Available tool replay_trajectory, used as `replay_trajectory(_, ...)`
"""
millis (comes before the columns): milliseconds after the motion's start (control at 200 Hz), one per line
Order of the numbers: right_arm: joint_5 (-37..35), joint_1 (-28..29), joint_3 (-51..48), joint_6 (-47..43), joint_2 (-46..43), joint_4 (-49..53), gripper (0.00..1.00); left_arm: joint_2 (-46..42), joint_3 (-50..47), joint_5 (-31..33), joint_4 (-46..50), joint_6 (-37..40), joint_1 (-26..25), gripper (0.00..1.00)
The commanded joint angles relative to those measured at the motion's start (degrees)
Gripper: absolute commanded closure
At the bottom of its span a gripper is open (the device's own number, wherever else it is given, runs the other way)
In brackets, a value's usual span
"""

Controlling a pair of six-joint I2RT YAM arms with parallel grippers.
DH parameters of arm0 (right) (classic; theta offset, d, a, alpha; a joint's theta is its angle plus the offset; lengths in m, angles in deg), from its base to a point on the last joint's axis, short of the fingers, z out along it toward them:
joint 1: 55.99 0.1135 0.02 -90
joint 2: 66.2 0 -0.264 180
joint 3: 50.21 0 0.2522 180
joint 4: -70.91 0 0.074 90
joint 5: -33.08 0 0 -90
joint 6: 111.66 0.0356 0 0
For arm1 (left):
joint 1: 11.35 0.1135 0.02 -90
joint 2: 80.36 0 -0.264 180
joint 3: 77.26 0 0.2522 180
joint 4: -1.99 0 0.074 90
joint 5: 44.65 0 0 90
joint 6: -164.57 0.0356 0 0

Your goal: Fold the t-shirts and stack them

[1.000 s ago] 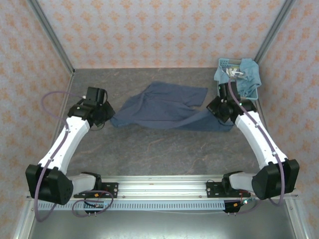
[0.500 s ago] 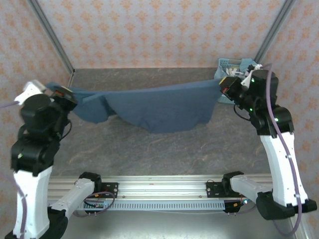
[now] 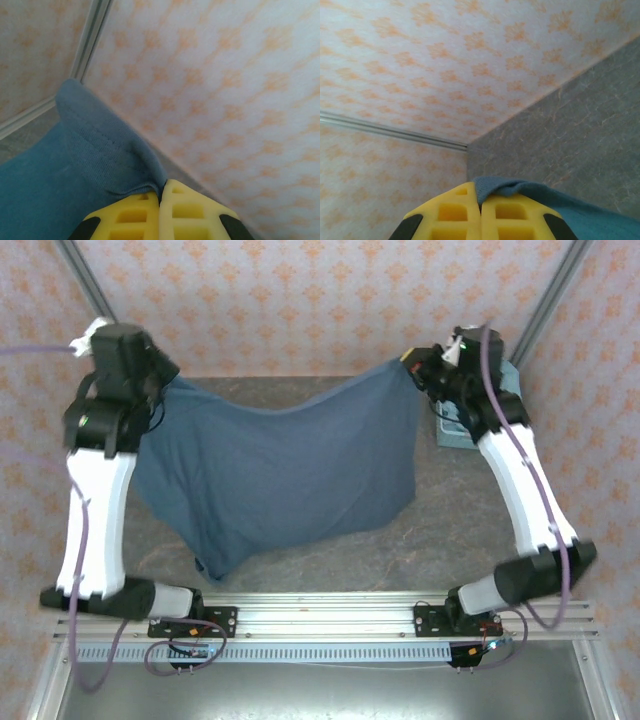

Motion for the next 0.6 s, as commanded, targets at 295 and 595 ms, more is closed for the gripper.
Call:
replay_trajectory(295, 2.8, -5.5, 43.3, 1.1, 27.0, 0.1, 1.00, 18.5, 34.6, -9.2, 0.7, 7.4, 6.9, 1.00)
replay_trajectory(595, 1.0, -10.8, 56.9, -3.3, 30.9, 13.4, 1.00, 5.7, 23.7, -13.8, -2.9, 5.6, 5.8, 1.00)
